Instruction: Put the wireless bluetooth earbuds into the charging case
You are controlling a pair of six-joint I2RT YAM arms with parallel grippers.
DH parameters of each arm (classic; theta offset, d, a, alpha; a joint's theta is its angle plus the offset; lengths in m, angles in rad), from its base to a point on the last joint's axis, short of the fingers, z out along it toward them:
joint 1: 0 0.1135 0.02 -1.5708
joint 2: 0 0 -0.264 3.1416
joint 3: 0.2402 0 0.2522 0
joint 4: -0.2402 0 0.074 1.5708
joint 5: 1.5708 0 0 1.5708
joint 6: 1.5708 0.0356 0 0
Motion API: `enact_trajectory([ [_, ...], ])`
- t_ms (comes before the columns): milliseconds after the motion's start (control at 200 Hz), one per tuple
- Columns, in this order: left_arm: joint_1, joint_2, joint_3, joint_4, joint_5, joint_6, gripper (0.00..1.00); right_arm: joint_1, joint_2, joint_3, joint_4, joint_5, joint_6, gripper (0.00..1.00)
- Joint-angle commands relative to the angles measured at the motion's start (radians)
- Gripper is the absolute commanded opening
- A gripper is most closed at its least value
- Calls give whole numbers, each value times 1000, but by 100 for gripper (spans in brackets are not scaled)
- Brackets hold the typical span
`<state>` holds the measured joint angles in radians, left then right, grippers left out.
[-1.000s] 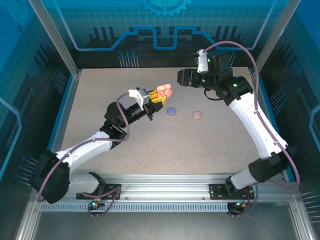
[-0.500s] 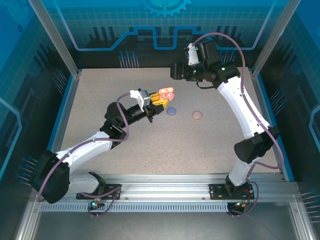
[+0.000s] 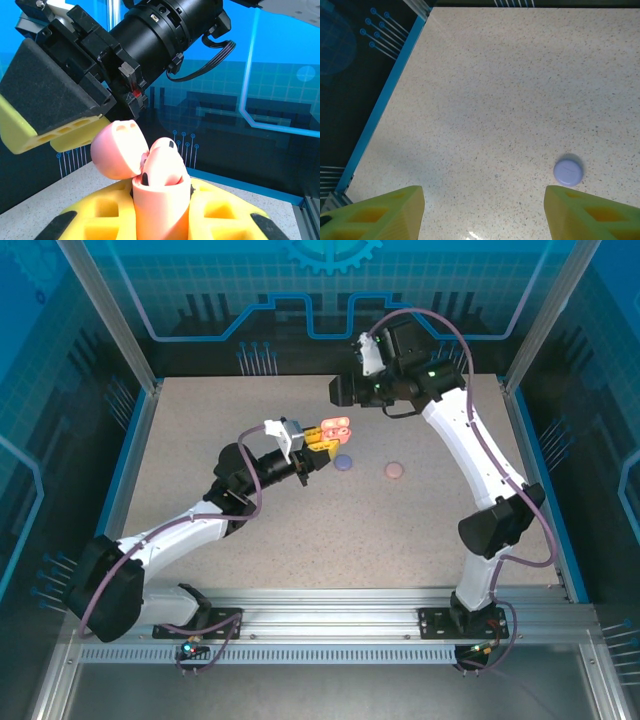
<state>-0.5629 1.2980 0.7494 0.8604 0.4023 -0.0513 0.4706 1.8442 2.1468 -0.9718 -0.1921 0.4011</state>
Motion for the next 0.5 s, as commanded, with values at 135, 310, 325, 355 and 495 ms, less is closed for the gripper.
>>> enact_trajectory([
  [135,-13,21,46,19,5,4,0,44,-71,-43,-48,-21,-47,64],
  [310,-13,20,48,22,-20,18,0,60,-160,-150,-33,-20,-50,63],
  [325,-14,20,47,22,-22,20,0,60,-169,-160,-31,-20,-49,63],
  [355,-13,20,48,23,-27,21,0,60,-187,-179,-26,-22,-45,62],
  [495,-12,20,48,26,-39,31,0,60,-257,-259,-5,-28,-34,62],
])
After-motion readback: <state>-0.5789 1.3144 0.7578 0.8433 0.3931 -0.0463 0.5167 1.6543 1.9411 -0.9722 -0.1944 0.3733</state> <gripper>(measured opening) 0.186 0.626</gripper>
